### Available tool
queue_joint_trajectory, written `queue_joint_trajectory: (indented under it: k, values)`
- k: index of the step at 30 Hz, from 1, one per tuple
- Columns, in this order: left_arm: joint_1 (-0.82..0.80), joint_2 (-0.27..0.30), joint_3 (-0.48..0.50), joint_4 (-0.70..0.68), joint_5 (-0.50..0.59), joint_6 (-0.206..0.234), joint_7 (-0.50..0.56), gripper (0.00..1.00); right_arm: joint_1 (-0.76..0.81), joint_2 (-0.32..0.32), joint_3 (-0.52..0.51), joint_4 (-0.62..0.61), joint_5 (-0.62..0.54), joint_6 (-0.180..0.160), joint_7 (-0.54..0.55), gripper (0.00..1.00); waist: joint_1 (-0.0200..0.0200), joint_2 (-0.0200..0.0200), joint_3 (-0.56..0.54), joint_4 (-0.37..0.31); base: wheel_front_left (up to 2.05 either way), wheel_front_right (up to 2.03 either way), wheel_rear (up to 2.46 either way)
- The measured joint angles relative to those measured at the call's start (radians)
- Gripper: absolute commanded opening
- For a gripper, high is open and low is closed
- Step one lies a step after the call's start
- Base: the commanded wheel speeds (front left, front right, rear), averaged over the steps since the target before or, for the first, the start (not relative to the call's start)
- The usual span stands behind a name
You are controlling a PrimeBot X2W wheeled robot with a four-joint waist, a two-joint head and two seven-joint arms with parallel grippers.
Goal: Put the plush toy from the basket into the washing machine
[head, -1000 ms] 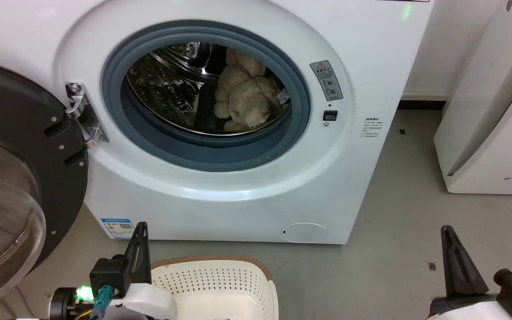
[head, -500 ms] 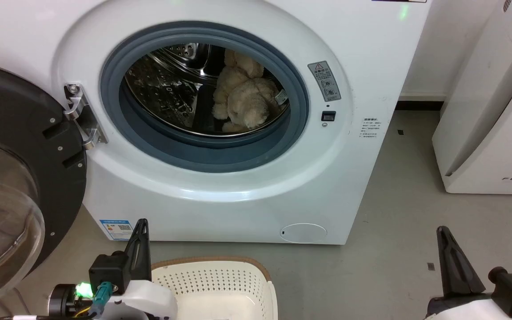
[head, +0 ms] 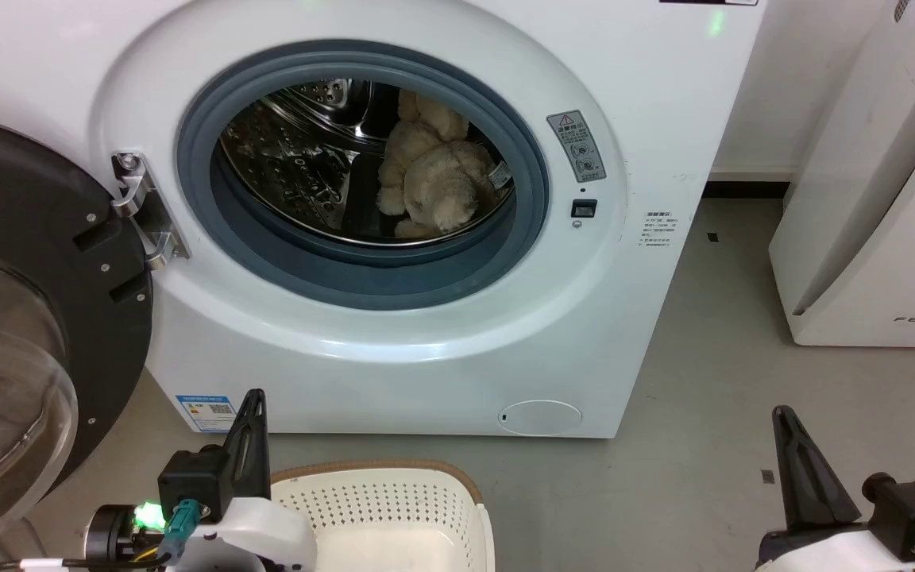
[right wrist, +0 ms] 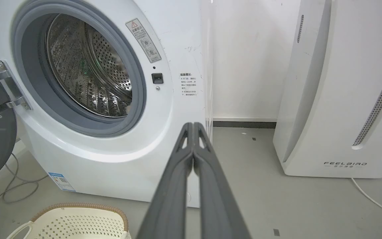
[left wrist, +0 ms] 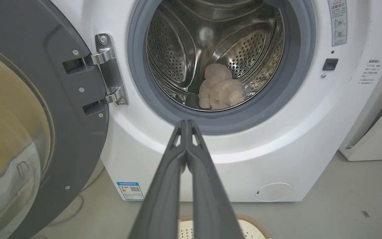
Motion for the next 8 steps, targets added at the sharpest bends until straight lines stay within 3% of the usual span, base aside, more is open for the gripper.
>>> queue_joint_trajectory:
  k: [8]
  values:
    - [0.007, 0.0, 0.0, -0.014, 0.001, -0.002, 0.013, 0.0, -0.011, 0.0, 0.004, -0.001, -0.018, 0.0, 0.012, 0.0, 0.0, 0.0, -0.002, -0.002, 0.0, 0.0, 0.0]
